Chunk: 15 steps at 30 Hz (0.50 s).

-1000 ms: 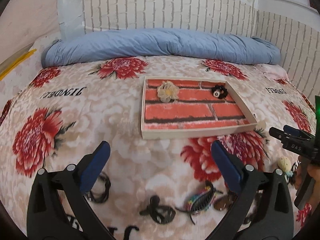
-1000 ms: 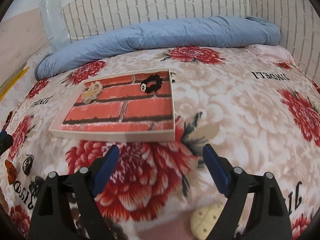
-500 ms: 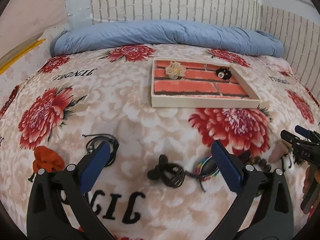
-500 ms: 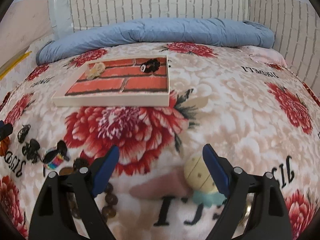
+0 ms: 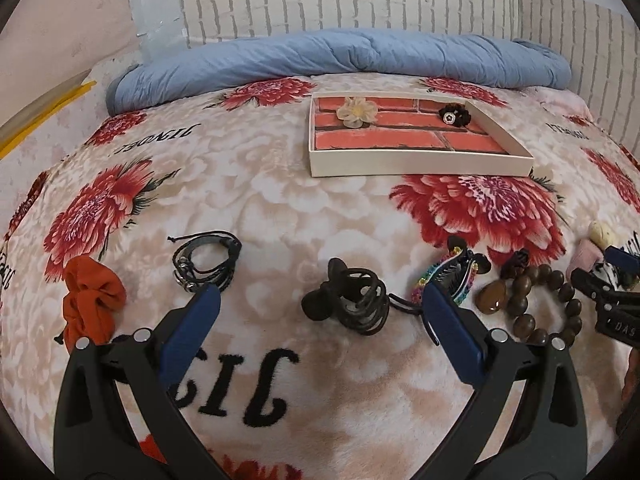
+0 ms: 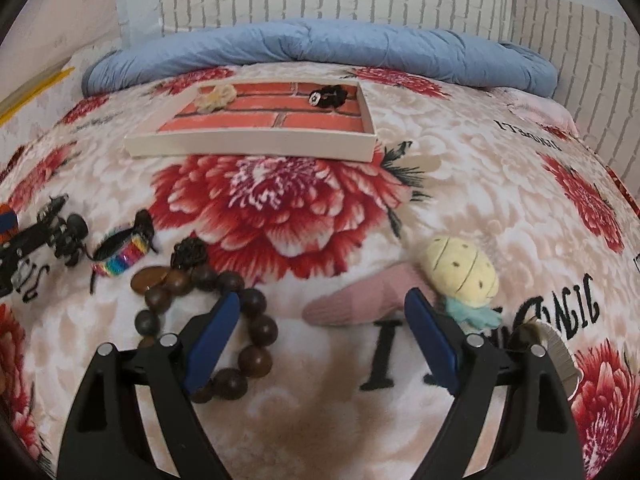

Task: Organize jewelry
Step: 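Withdraw both tools from the tray back toward the remaining jewelry, then grasp the black claw clip with the left tool while the right tool grasps the wooden bead bracelet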

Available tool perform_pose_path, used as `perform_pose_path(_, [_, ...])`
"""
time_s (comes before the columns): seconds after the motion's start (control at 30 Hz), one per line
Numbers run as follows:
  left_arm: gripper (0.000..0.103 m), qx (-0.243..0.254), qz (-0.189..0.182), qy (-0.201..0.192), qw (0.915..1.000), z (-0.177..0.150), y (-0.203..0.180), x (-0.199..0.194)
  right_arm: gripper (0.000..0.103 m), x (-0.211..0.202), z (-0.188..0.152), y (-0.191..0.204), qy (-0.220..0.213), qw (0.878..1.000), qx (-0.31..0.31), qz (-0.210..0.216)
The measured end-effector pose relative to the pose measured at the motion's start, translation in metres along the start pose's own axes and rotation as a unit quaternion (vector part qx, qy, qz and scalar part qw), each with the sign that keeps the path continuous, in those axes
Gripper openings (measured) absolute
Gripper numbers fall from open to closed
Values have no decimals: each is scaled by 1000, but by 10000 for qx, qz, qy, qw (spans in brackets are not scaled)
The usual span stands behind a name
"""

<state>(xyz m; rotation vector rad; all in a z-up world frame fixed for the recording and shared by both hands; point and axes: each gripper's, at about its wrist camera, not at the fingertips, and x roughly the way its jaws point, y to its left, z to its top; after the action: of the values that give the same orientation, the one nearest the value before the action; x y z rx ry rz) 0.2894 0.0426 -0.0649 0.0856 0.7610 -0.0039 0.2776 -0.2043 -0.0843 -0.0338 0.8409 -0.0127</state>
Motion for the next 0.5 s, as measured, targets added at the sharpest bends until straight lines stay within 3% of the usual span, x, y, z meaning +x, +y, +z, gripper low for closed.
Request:
perform_pose_path(0.07, [98,36,2,3,10000,-1,-2,4,81,4,-3,1,71,10000,7,36])
perform_pose_path(0.13, [98,31,-8,14,10000,-3,-3,10,72,8,-5,2,140,9999,11,79])
perform_pose_path(0.5, [93,-35,-149,19,9999,-5,-4,27,57,14,-11,17,243,9993,-258,77])
